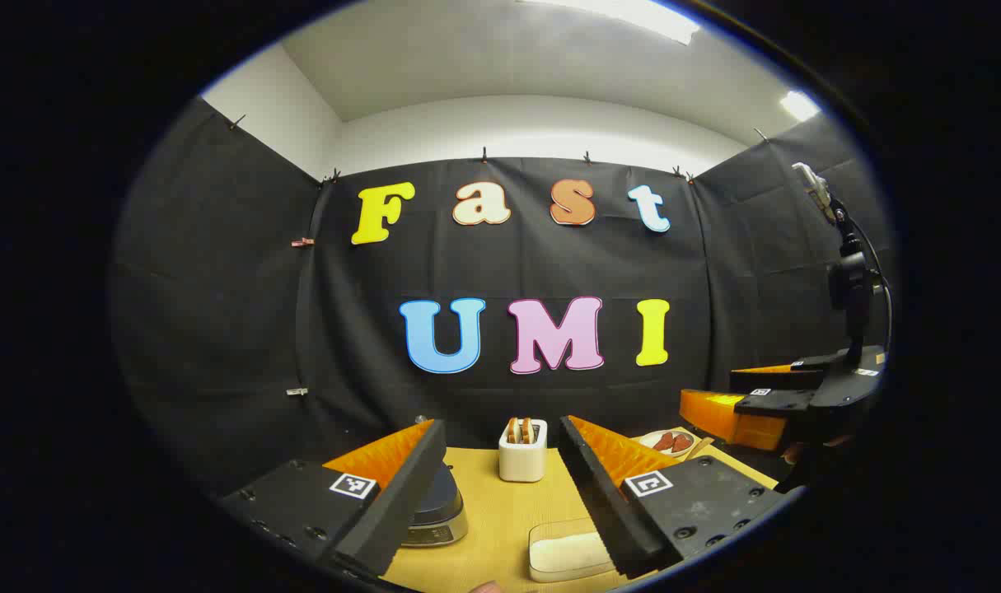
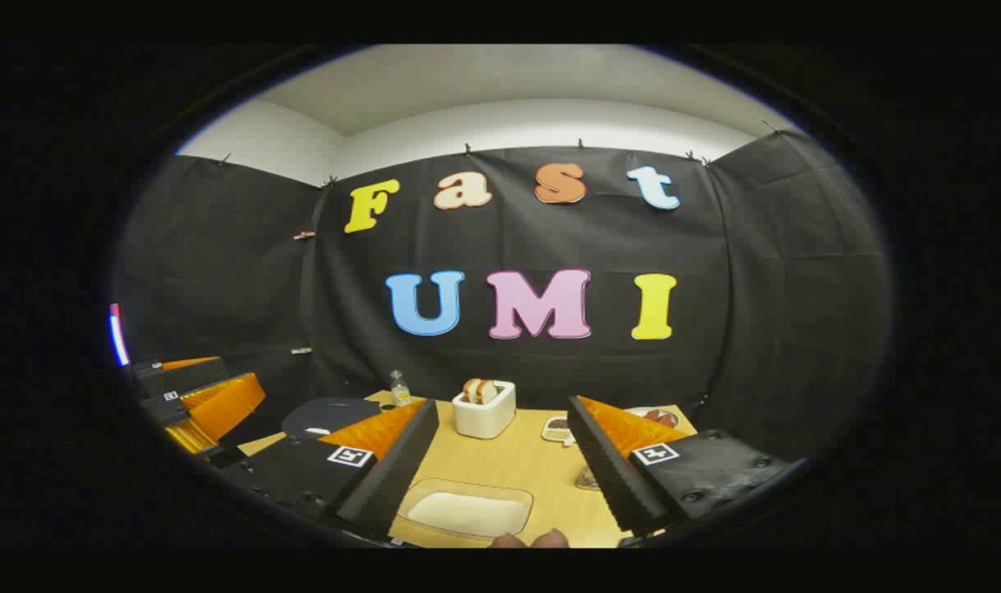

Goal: Close the left gripper, press the button to open the rice cooker; take a wooden spoon from the chopstick holder with the right hand, scoop a spoonful of rice and pour it into the rice cooker, then put the wooden spoon back into the chopstick holder.

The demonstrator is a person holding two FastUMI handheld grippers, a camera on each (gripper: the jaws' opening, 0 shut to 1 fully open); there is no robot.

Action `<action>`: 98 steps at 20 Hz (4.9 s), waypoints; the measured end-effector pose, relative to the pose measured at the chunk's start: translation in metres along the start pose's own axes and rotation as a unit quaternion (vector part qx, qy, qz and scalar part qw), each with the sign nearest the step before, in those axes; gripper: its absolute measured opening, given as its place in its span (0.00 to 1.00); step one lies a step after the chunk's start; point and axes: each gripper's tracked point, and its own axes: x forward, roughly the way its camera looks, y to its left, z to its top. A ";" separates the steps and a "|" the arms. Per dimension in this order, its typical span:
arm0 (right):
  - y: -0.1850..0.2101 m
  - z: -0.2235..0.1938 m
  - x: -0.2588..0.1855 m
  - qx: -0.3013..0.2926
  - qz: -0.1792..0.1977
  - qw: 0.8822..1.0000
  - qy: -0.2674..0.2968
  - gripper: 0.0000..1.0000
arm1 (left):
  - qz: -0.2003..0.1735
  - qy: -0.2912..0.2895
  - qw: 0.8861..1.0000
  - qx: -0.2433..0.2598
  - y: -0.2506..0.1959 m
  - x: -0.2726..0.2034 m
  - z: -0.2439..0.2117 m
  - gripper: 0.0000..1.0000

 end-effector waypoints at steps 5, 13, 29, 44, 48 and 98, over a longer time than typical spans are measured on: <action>-0.003 -0.008 -0.001 0.002 0.004 1.000 0.010 0.98 | 0.009 0.008 1.000 0.001 0.002 0.004 -0.004 0.94; -0.004 -0.010 0.000 0.000 0.006 1.000 0.013 0.98 | 0.025 0.021 0.999 -0.007 0.015 0.006 -0.015 0.94; 0.012 -0.015 0.004 -0.023 0.011 0.999 0.021 0.98 | 0.080 0.094 0.992 -0.030 0.092 0.051 -0.083 0.77; 0.016 -0.021 0.005 -0.043 0.007 0.998 0.034 0.98 | 0.134 0.285 0.948 -0.047 0.162 0.144 -0.245 0.07; 0.013 -0.022 0.006 -0.047 0.006 0.998 0.036 0.98 | 0.150 0.333 0.930 -0.038 0.180 0.150 -0.284 0.06; -0.233 -0.217 0.132 0.124 -0.093 0.971 0.182 0.98 | 0.197 0.169 0.964 -0.053 0.074 0.036 -0.112 0.50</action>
